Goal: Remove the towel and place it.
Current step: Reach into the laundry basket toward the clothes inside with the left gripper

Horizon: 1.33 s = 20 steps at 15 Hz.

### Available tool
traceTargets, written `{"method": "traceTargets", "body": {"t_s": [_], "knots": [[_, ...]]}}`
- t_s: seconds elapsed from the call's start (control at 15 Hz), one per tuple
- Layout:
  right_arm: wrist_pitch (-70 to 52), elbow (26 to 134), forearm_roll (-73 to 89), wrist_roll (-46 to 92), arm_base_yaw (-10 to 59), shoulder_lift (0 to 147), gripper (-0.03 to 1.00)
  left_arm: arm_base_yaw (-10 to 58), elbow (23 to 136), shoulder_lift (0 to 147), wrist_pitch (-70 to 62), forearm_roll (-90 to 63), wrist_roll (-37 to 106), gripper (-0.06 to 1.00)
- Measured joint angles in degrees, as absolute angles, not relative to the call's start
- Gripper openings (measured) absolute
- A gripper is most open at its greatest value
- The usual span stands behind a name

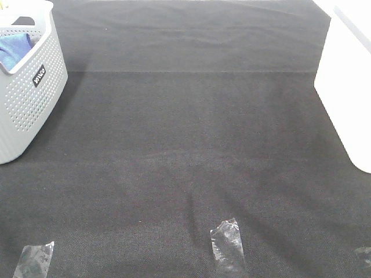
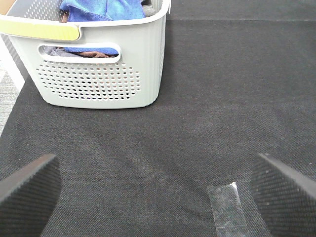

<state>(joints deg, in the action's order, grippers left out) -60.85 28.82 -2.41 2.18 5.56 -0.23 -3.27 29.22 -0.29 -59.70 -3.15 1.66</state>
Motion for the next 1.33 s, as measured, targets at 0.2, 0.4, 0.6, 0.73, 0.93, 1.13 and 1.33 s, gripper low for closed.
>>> {"method": "traceTargets", "body": {"t_s": [0.2, 0.4, 0.6, 0.73, 0.93, 1.13, 1.33], "knots": [[-60.85, 28.82, -2.41, 2.18, 5.56, -0.23, 0.55, -3.27, 29.22, -0.29, -59.70, -3.15, 1.66, 0.99], [-60.85, 28.82, -2.41, 2.18, 5.56, -0.23, 0.55, -3.27, 29.22, -0.29, -59.70, -3.15, 1.66, 0.99], [-60.85, 28.82, -2.41, 2.18, 5.56, -0.23, 0.55, -3.27, 29.22, -0.29, -59.70, -3.15, 1.66, 0.99], [-60.85, 28.82, -2.41, 2.18, 5.56, -0.23, 0.55, -3.27, 29.22, -0.29, -59.70, -3.15, 1.66, 0.99], [-60.85, 28.82, -2.41, 2.18, 5.56, -0.23, 0.55, -3.27, 29.22, -0.29, -59.70, -3.15, 1.66, 0.99], [-60.85, 28.82, -2.41, 2.18, 5.56, -0.23, 0.55, -3.27, 29.22, -0.29, -59.70, -3.15, 1.66, 0.99], [-60.85, 28.82, -2.41, 2.18, 5.56, -0.23, 0.55, -3.27, 29.22, -0.29, -59.70, -3.15, 1.66, 0.99]]}}
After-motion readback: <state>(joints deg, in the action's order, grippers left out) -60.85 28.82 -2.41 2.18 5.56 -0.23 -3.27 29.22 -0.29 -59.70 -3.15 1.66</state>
